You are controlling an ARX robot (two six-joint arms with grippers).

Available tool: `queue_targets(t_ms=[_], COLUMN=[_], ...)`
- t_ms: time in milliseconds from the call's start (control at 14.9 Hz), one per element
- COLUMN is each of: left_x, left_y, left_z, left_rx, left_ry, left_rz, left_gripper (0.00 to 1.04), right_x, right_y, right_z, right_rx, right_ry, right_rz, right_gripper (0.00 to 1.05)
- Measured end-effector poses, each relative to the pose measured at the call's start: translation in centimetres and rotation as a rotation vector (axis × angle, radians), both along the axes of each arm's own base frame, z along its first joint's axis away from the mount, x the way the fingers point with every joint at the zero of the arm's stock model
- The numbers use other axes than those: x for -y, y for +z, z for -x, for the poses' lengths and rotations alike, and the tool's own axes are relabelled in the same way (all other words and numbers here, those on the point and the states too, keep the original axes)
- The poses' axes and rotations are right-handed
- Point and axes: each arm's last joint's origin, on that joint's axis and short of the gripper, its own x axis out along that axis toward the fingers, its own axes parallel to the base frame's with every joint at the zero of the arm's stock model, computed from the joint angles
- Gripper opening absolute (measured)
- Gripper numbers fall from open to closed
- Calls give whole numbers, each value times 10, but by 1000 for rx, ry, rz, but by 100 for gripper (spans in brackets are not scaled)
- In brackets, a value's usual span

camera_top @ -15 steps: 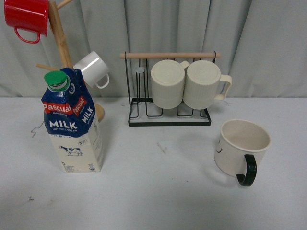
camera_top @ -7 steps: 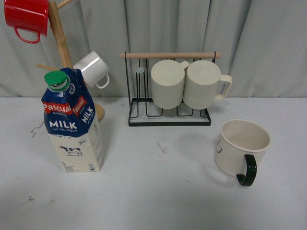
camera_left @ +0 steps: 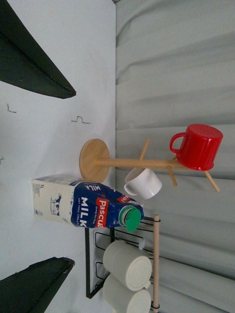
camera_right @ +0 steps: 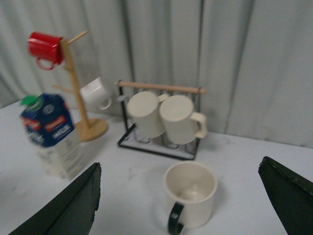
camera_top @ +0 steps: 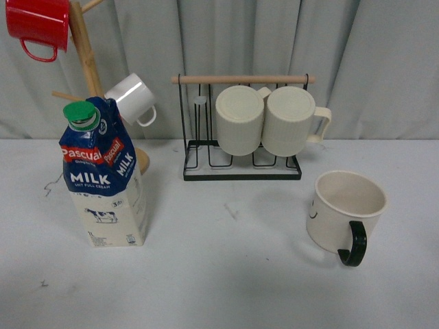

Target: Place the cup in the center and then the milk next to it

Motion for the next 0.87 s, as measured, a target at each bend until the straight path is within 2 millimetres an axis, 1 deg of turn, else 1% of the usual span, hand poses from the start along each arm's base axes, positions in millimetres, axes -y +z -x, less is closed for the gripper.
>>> queue_targets(t_ms=[67, 134, 201, 268, 402, 469, 603, 736, 870], left_x=[0, 0, 0, 0, 0, 0, 0, 0, 0], left_y=[0, 0, 0, 0, 0, 0, 0, 0, 0], left_z=[0, 0, 0, 0, 0, 0, 0, 0, 0], left_rx=[0, 0, 0, 0, 0, 0, 0, 0, 0], left_ry=[0, 0, 0, 0, 0, 0, 0, 0, 0], left_rz=[0, 0, 0, 0, 0, 0, 0, 0, 0], left_gripper=[98, 98, 98, 98, 98, 98, 98, 98, 98], right_x=[-1, -4, -7, -12, -21, -24, -32, -35, -38], right_y=[8, 11, 7, -5, -32, -42, -56, -67, -78], right_z=[-24, -52, -82, -110, -153, -170, -198, -213, -221], right_rx=[16, 0, -86, -202, -401, -487, -602, -694, -757], right_ry=[-74, -137, -211, -280, -377, -406, -434, -444, -447], right_rz=[-4, -9, -12, -8, 13, 17, 29, 34, 47], right_gripper=[98, 98, 98, 98, 98, 98, 98, 98, 98])
